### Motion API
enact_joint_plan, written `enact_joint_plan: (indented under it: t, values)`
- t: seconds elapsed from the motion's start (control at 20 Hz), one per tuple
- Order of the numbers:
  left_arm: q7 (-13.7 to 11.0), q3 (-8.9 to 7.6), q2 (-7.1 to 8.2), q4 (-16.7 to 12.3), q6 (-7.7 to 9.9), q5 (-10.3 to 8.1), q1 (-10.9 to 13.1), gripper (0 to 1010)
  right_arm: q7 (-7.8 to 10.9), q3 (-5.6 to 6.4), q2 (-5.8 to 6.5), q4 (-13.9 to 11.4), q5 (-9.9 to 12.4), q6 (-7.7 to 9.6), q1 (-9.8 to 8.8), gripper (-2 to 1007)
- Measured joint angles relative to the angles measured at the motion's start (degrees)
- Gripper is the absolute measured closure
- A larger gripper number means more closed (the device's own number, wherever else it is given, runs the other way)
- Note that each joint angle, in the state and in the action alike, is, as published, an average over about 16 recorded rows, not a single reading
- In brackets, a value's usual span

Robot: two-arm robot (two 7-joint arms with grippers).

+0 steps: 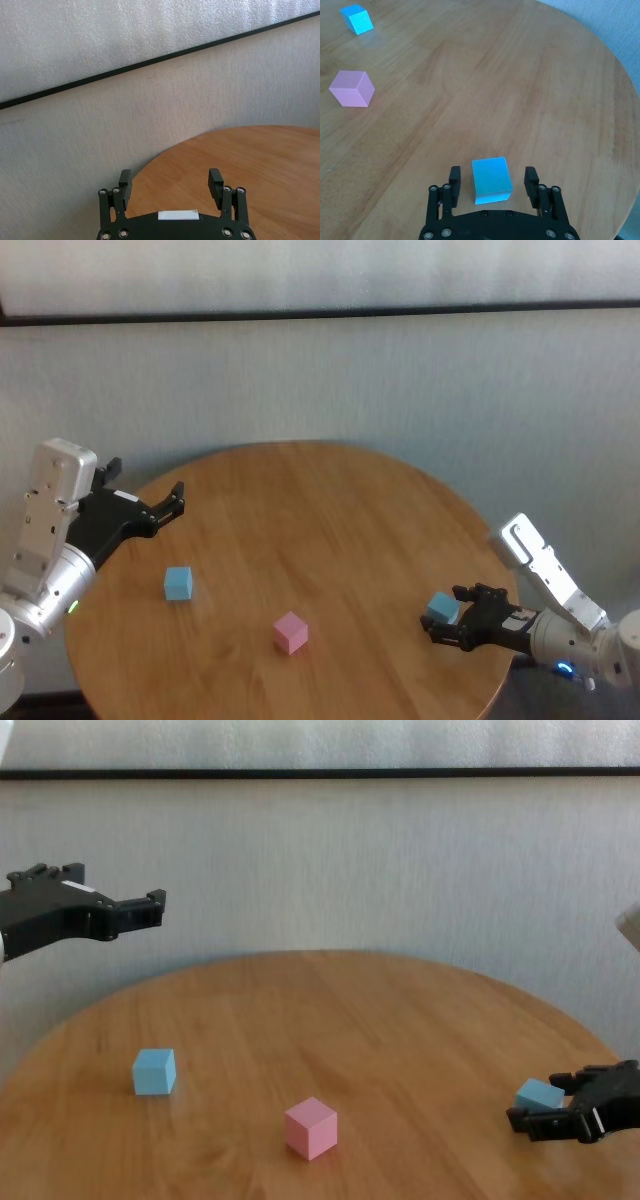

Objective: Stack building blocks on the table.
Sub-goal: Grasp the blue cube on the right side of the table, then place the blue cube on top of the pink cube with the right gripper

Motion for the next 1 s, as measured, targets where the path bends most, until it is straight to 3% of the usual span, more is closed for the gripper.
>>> enact_joint_plan:
  t: [0.55, 1.0]
  values:
    - [0.0, 0.00, 0.00, 0.0, 0.00, 0.00, 0.0, 11, -0.04, 0.41, -0.05, -1.2, 0.2, 0.38, -0.57, 500]
    - [0.0, 0.00, 0.00, 0.0, 0.00, 0.00, 0.0, 11, 0.66, 0.61, -0.77, -6.8, 0.2, 1.49, -1.76, 628]
